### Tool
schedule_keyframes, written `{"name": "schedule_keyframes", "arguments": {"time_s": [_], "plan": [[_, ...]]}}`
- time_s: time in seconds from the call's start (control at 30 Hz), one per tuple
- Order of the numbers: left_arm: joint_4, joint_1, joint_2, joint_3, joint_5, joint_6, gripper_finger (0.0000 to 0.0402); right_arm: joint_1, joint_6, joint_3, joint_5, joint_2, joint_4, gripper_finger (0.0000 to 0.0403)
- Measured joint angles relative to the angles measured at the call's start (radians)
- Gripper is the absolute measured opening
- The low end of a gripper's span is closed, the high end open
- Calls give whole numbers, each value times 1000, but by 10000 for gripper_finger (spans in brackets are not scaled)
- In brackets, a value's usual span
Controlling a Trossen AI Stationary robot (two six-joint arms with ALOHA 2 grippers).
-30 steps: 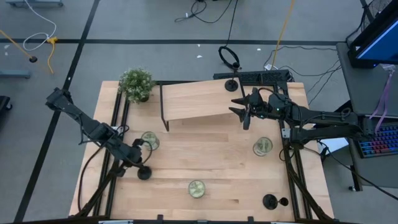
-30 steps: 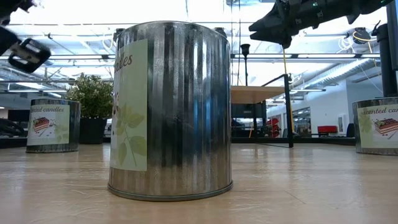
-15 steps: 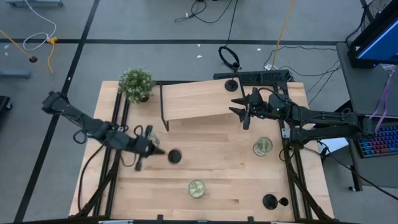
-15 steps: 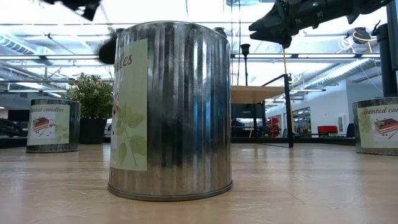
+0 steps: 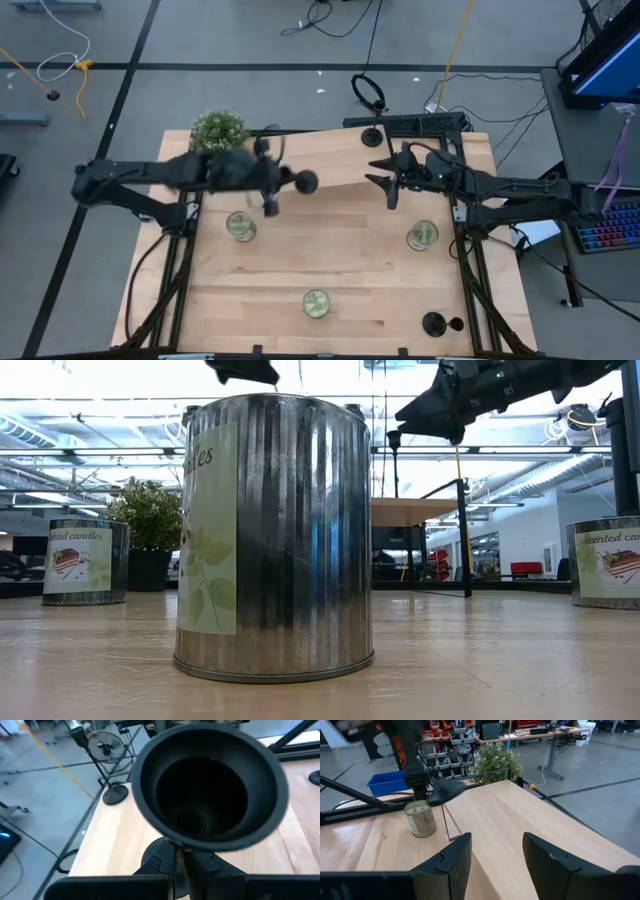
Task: Pick & Place candle stick holders
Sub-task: Put the top black candle holder on the shelf aligned with the black candle holder
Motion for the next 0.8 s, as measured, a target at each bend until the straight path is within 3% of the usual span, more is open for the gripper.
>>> {"name": "schedule_keyframes", "arguments": {"time_s": [0.1,0.37,0.5,0.8], "plan": [[-66,112,105,125,113,11,12,0,0,0,0,9,0,171],[-193,355,389,387,253,17,13,0,0,0,0,15,0,171],[-182,427,473,441,332,0,14,0,0,0,0,14,0,171],[-185,510,504,446,336,-14,15,0,0,0,0,14,-8,171]]}}
